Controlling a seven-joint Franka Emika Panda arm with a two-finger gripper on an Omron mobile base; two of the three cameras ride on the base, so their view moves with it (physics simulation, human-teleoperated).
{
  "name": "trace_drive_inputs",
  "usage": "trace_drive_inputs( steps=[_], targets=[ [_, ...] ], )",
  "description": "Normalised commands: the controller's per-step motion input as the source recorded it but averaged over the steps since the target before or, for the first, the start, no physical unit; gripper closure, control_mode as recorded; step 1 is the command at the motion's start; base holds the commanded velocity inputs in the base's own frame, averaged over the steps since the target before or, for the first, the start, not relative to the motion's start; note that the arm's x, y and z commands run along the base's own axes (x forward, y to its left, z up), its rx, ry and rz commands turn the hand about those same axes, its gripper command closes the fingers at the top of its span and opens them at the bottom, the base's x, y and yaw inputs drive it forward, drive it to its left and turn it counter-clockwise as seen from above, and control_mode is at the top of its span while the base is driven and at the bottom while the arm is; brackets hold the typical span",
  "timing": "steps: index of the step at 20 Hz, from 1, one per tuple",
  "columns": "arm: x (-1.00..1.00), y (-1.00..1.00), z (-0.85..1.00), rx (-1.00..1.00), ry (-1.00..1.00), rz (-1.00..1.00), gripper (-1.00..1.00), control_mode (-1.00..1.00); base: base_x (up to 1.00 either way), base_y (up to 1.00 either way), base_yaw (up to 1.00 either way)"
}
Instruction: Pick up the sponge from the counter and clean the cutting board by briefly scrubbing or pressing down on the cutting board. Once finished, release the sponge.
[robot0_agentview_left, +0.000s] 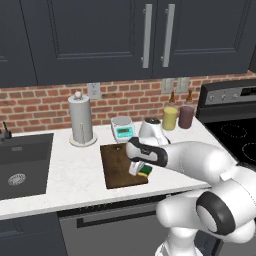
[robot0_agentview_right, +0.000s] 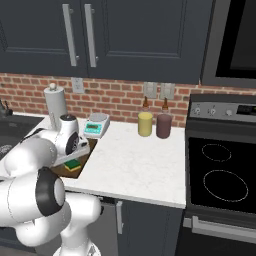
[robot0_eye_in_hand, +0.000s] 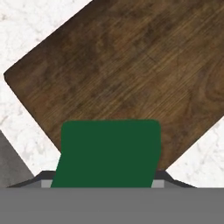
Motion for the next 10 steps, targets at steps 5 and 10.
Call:
trace_drive_inputs(
  steps=[5, 10],
  targets=[
    [0.0, 0.0, 0.0, 0.0, 0.0, 0.0, 1.0, -1.0, 0.0, 0.0, 0.0],
    [0.0, 0.08, -0.04, 0.0, 0.0, 0.0, 1.0, -1.0, 0.0, 0.0, 0.0]
  ],
)
